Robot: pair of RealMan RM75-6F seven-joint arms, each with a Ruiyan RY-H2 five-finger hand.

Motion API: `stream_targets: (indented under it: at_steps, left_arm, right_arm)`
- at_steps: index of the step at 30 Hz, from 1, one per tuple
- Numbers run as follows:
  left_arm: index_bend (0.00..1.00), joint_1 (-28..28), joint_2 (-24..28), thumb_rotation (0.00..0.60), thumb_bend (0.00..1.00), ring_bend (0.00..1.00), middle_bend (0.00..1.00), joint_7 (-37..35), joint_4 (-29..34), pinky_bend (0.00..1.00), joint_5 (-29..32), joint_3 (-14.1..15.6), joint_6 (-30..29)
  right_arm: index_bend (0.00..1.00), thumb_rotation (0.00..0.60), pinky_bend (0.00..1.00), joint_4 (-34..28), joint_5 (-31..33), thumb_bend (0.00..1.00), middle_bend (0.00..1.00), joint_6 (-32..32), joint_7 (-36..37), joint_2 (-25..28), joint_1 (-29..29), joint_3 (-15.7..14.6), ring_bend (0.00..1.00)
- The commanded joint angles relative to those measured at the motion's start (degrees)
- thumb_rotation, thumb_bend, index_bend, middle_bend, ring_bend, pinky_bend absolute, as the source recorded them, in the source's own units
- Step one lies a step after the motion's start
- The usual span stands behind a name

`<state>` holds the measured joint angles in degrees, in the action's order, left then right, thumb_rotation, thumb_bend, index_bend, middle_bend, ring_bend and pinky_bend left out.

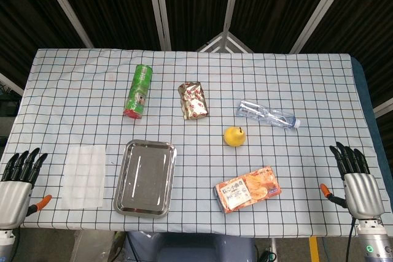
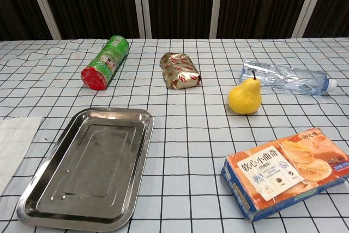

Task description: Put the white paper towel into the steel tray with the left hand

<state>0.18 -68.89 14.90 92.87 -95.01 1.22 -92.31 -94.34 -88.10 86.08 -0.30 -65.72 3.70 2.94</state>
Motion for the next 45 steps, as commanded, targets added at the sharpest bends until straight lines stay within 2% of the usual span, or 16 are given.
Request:
stream_targets:
  at_steps: [1,11,16,19,28,38,45]
  left_arm:
    - [0.00,0.0,0.0,0.600,0.05,0.00,0.00,0.1,0.0,0.00,0.0,0.0,0.1]
    - [0.00,-0.7,0.7,0.600,0.06,0.00,0.00,1.3,-0.4,0.00,-0.7,1.4,2.6]
    - [0.18,-2.7,4.0,0.600,0.07,0.00,0.00,2.0,-0.1,0.00,-1.1,4.3,9.4]
    - [0.24,-4.5,6.2,0.600,0.07,0.00,0.00,3.7,-0.7,0.00,-1.4,5.5,13.8]
    - [0.27,-8.4,8.2,0.600,0.07,0.00,0.00,9.8,-1.1,0.00,-2.2,8.2,23.6]
    - [0.30,-9.2,7.4,0.600,0.08,0.00,0.00,15.4,-2.4,0.00,-0.4,7.9,26.0]
    - [0.31,-10.3,5.7,0.600,0.16,0.00,0.00,18.8,-4.2,0.00,0.8,6.7,27.2]
  right_arm:
    - [0.00,0.600,0.00,0.0,0.0,0.31,0.00,0.0,0.0,0.0,0.0,0.0,0.00]
    - [0.00,0.600,0.00,-0.1,-0.1,0.31,0.00,0.4,0.1,0.0,-0.2,0.1,0.00]
    - [0.00,0.600,0.00,0.1,0.1,0.31,0.00,0.3,-0.1,-0.1,-0.1,0.2,0.00]
    - [0.00,0.600,0.00,0.1,0.2,0.31,0.00,0.2,-0.2,-0.2,0.0,0.2,0.00]
    - [0.00,0.600,0.00,0.0,0.4,0.31,0.00,0.7,-0.4,-0.5,-0.2,0.4,0.00]
    - [0.00,0.600,0.00,-0.2,0.8,0.31,0.00,0.8,0.2,-0.5,-0.3,0.7,0.00]
    - [0.00,0.600,0.00,-0.4,0.9,0.31,0.00,0.6,0.3,-0.5,-0.2,0.7,0.00]
